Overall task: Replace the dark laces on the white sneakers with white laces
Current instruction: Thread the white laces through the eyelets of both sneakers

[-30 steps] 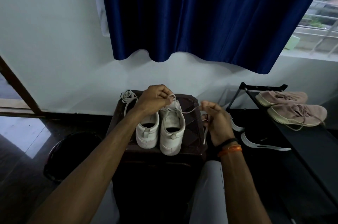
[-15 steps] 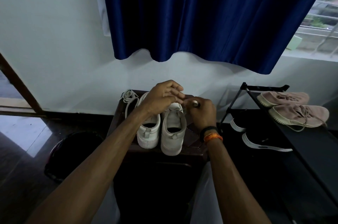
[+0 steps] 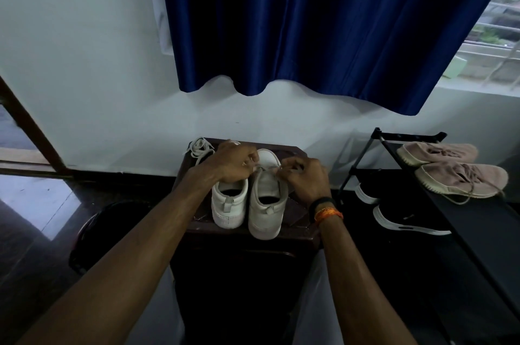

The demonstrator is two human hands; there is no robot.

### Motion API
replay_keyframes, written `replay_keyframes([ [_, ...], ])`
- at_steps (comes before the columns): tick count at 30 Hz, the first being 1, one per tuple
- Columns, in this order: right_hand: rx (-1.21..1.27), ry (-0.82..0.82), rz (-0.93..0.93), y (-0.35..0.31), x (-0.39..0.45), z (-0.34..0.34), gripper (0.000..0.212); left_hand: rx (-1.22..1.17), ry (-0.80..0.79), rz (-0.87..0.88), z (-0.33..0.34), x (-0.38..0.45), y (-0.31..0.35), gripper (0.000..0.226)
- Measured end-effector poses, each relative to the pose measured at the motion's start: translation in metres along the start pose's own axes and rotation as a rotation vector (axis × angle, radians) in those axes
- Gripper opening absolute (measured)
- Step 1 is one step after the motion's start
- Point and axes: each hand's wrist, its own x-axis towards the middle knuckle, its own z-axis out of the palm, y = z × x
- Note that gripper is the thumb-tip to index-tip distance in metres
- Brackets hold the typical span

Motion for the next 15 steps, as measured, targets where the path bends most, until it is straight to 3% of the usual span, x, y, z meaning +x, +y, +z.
replay_keyframes([
  [3, -0.035, -0.014, 0.028, 0.002, -0.002, 0.004, 0.024, 0.076, -0.001, 0.009, 0.003, 0.0, -0.001, 0.017],
  [8, 0.037, -0.013, 0.041, 0.004, -0.005, 0.003, 0.015, -0.035, -0.023, -0.003, -0.014, 0.004, 0.006, 0.017],
  [11, 0.142, 0.031, 0.125, 0.009, -0.007, 0.001, 0.01, -0.146, 0.052, 0.019, -0.037, 0.003, 0.012, 0.016],
  [15, -0.058, 0.068, 0.181, 0.017, -0.005, 0.002, 0.015, -0.375, 0.182, -0.012, -0.059, 0.003, 0.025, 0.014],
])
